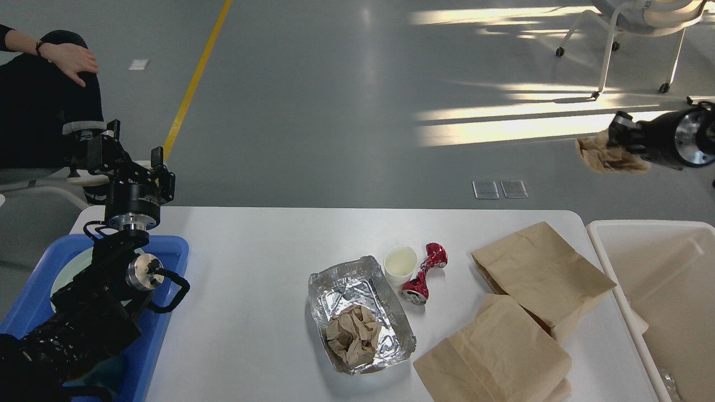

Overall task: Tidy desktop
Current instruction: 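Carry the crumpled paper to the white bin and drop it, then reach the right gripper to the edge of the brown paper bag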

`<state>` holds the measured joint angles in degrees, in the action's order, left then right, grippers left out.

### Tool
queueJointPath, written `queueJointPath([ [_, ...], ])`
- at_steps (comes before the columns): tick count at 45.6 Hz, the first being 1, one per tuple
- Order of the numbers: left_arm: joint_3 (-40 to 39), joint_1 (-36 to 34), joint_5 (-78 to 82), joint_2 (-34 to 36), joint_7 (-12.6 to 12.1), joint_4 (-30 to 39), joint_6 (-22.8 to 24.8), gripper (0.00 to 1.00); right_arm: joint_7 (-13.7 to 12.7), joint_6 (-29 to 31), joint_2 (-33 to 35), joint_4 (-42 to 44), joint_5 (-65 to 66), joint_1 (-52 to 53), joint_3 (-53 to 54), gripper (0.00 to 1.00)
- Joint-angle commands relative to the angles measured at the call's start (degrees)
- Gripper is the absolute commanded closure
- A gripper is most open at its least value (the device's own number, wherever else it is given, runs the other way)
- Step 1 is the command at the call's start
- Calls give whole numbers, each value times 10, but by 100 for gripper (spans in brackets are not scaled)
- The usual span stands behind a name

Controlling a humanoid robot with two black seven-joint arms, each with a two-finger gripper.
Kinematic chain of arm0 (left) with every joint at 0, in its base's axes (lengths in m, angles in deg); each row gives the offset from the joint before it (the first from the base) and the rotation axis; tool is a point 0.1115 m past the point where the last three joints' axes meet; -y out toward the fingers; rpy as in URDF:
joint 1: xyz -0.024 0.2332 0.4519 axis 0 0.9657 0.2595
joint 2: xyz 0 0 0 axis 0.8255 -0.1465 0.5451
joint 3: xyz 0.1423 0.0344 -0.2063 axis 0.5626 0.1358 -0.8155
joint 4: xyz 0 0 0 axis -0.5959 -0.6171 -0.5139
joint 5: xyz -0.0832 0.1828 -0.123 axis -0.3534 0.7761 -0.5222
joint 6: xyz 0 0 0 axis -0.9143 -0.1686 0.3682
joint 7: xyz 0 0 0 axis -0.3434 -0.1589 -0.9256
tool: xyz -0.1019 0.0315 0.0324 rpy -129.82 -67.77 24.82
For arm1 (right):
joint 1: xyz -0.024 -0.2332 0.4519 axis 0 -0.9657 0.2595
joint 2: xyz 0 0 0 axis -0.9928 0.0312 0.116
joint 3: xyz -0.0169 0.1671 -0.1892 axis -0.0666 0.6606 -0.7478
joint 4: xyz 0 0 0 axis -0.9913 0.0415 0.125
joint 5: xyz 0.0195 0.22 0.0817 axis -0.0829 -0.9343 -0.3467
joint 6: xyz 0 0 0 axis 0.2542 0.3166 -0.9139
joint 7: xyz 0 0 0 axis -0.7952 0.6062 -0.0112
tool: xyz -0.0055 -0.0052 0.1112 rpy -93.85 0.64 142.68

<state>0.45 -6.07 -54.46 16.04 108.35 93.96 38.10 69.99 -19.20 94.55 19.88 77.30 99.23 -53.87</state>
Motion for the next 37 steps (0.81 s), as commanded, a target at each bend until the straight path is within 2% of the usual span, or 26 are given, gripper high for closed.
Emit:
queueJointPath([
  [1, 0, 0, 0, 0, 0, -1, 0, 3, 0, -55, 1, 76, -32, -113, 3, 100],
  [9, 0, 0, 0, 0, 0, 0, 0, 3, -1, -100, 0, 114, -69, -224, 9, 100],
  [15, 0, 0, 0, -1, 0, 0, 0, 3, -1, -112, 1, 131, -105, -290, 7, 100],
  [19, 0, 0, 0, 0, 0, 0, 0, 3, 0, -115, 0, 156, -109, -328, 8, 67],
  [21, 0, 0, 0, 0, 0, 0, 0, 3, 0, -116, 0, 171, -109, -342, 9, 35],
  [22, 0, 0, 0, 0, 0, 0, 0, 3, 0, -120, -1, 187, -110, -353, 10, 0],
  [37, 0, 0, 0, 0, 0, 0, 0, 3, 0, -115, -6, 182, -114, -366, 11, 0],
])
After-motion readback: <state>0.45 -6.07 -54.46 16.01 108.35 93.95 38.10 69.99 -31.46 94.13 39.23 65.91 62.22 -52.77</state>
